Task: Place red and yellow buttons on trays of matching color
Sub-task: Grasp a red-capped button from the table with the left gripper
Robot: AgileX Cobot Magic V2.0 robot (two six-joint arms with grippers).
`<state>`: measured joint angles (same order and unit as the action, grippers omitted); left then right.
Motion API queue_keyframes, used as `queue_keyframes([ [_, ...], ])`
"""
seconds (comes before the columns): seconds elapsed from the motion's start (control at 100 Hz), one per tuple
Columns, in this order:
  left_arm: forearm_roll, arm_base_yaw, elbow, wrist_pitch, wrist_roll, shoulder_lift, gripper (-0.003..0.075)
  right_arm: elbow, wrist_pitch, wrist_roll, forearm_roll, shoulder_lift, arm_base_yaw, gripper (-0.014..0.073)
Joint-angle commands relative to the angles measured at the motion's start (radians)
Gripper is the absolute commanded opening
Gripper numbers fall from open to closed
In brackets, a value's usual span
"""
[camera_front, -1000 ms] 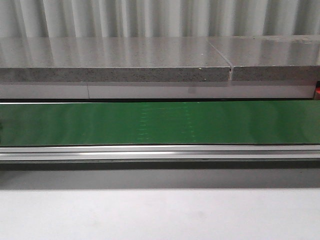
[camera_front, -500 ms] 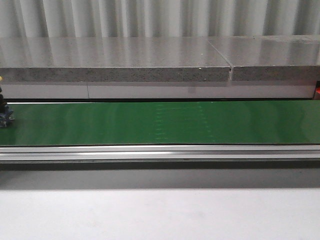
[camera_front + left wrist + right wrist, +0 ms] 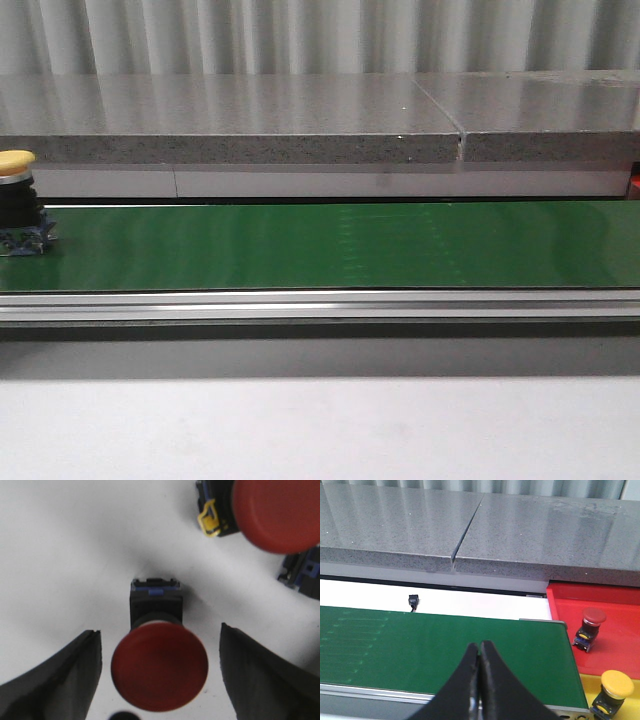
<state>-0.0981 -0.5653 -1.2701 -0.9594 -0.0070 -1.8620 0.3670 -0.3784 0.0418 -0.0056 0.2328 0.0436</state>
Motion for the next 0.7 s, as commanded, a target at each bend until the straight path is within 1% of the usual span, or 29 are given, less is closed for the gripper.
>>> queue_keyframes([
  [0.0,-0.012,0.005,-0.023,0.055,-0.01,0.042,0.0482,0.026,0.075,-0.007,-0.001,0.006,0.0,-0.0067],
  [0.09,-0.016,0.005,-0.023,0.07,-0.01,0.04,0.0472,0.026,0.075,-0.007,-0.001,0.006,0.0,-0.0067],
  [0.14,-0.016,0.005,-0.023,0.068,-0.01,0.04,0.0452,0.026,0.075,-0.007,-0.001,0.006,0.0,-0.0067],
  [0.2,-0.016,0.005,-0.023,0.064,-0.01,0.038,0.0396,0.026,0.075,-0.007,-0.001,0.006,0.0,-0.0067],
  [0.21,-0.016,0.005,-0.023,0.064,-0.01,0.038,0.0396,0.026,0.075,-0.007,-0.001,0.006,0.0,-0.0067],
  [0.3,-0.016,0.005,-0.023,0.064,-0.01,0.038,0.0303,0.026,0.075,-0.007,-0.001,0.006,0.0,-0.0067],
  [0.4,-0.016,0.005,-0.023,0.064,-0.01,0.038,0.0237,0.026,0.075,-0.007,-0.001,0.006,0.0,-0.0067],
  [0.47,-0.016,0.005,-0.023,0.064,-0.01,0.038,0.0222,0.026,0.075,-0.007,-0.001,0.006,0.0,-0.0067],
  [0.69,0.002,0.037,-0.023,0.035,0.0,0.112,0.0222,0.026,0.075,-0.007,-0.001,0.006,0.0,-0.0067],
])
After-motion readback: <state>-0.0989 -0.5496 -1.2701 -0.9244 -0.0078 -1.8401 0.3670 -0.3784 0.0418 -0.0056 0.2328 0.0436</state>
